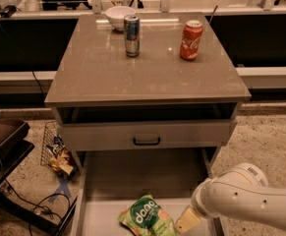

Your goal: Pick green rice chip bag from middle drawer and place on counter

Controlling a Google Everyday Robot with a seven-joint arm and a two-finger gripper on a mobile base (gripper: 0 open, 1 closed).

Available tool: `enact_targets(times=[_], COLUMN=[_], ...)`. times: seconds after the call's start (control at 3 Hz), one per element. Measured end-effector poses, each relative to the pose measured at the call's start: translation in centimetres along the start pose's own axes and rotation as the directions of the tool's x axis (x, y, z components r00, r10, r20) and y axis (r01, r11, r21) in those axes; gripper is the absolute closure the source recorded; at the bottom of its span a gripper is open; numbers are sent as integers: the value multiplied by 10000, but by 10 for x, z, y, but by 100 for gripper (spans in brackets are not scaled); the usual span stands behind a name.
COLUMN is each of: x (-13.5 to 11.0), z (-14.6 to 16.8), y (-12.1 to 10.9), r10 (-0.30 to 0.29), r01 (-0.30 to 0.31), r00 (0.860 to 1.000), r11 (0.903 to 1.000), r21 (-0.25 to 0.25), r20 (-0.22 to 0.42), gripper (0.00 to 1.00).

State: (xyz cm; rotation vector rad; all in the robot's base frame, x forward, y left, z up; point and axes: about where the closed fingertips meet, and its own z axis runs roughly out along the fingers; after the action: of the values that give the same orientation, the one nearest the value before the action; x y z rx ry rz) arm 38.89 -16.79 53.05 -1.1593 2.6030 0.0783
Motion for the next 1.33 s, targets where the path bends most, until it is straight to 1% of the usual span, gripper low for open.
enact_targets(times=[0.33, 0.67, 1.0, 1.33], x=[-22, -33, -49, -57], z=[50, 84, 121, 157], y=[51, 80, 97, 111], r10=[-285, -233, 168, 560], r01=[265, 199, -177, -563], r00=[9995, 9997, 9998, 9984], r11=[9892, 9723, 9561, 9396], r21=[-1443, -2327, -2924, -3376], r20=[-118, -117, -56, -107], gripper=[0, 0, 0, 0])
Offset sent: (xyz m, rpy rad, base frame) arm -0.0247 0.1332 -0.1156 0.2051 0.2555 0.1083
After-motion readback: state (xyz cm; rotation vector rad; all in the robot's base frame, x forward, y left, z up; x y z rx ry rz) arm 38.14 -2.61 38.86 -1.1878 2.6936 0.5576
